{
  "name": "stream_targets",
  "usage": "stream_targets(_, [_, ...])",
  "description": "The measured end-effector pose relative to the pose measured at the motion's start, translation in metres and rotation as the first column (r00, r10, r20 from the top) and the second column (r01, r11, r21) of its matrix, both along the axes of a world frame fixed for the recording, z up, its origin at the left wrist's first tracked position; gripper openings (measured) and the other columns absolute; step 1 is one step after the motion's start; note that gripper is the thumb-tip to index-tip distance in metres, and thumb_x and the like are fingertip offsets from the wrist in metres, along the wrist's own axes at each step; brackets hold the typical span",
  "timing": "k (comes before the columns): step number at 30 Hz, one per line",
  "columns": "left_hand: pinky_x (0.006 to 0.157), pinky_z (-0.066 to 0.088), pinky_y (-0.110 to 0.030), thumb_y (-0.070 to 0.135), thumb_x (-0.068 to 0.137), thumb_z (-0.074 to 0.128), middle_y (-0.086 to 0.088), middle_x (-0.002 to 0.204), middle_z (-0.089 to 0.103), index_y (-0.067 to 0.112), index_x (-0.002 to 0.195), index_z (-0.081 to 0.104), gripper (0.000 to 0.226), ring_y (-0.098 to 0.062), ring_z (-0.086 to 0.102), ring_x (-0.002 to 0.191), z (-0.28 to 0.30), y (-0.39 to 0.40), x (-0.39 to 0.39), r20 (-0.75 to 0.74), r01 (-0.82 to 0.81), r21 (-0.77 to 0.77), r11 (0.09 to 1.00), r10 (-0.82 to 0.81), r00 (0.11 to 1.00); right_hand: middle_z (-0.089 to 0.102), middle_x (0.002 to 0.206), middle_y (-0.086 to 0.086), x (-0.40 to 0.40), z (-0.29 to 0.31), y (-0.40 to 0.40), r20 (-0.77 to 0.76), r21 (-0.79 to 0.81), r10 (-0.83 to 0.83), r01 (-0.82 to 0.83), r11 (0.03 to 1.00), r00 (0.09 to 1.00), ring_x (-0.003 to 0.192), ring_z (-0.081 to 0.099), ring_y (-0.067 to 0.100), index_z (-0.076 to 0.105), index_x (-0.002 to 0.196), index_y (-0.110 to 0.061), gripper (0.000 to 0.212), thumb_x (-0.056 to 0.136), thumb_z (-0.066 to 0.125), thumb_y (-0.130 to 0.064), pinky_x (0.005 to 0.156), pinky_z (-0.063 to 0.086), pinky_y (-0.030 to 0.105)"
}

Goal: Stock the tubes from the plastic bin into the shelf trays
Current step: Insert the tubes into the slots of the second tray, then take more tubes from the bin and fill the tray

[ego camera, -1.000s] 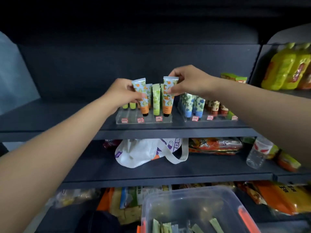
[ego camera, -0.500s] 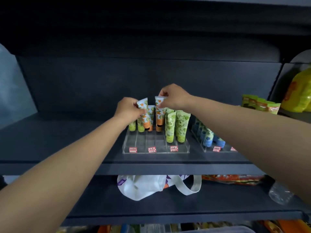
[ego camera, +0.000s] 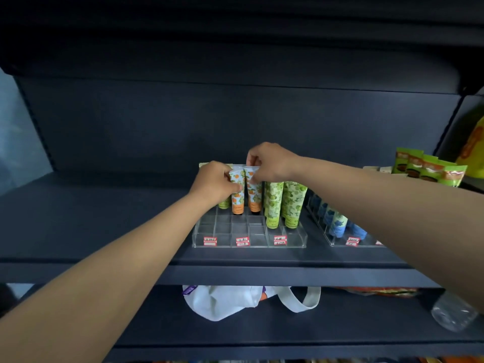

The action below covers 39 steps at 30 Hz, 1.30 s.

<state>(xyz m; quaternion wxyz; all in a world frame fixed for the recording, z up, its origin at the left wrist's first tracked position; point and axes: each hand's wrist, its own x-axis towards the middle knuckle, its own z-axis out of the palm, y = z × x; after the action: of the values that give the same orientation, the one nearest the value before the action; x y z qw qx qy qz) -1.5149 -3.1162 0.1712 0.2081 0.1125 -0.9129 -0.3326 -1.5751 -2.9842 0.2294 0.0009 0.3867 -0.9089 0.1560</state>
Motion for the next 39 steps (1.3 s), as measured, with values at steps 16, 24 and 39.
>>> stream_targets(16, [0.064,0.047,-0.028,0.015,0.076,0.075,-0.004,0.068,0.061,0.000,0.082,0.069,0.017,-0.014,0.056,0.066,0.006,0.006,-0.002,0.003,-0.005,-0.031,0.999,0.006,1.000,0.054,0.096,-0.002,-0.004,0.004,-0.002,0.018,0.066,-0.020,0.018,0.998,1.000,0.085,0.052,0.014,0.059,0.102,-0.012,0.031,0.076,0.076,-0.013,0.055,0.038,0.015])
stream_targets(24, [0.075,0.044,-0.023,0.014,0.076,0.075,0.001,0.088,0.062,0.007,0.100,0.069,0.025,-0.011,0.056,0.083,0.015,0.008,0.002,-0.027,-0.013,-0.053,0.999,0.011,1.000,0.058,0.094,-0.002,-0.004,0.010,0.000,0.017,0.020,-0.021,0.021,1.000,1.000,0.084,0.055,0.014,0.059,0.098,-0.013,0.030,0.074,0.077,-0.010,0.058,0.042,0.017])
stream_targets(39, [0.097,0.045,-0.036,0.028,0.077,0.075,-0.003,0.127,0.055,0.016,0.124,0.056,0.053,-0.021,0.051,0.118,0.069,0.038,0.028,-0.001,0.026,-0.405,0.914,-0.029,1.000,0.055,0.102,0.000,0.017,0.042,0.061,-0.126,-0.048,-0.058,0.053,0.997,0.990,0.103,0.056,0.020,0.057,0.116,-0.012,0.047,0.074,0.078,-0.020,0.082,0.046,0.028])
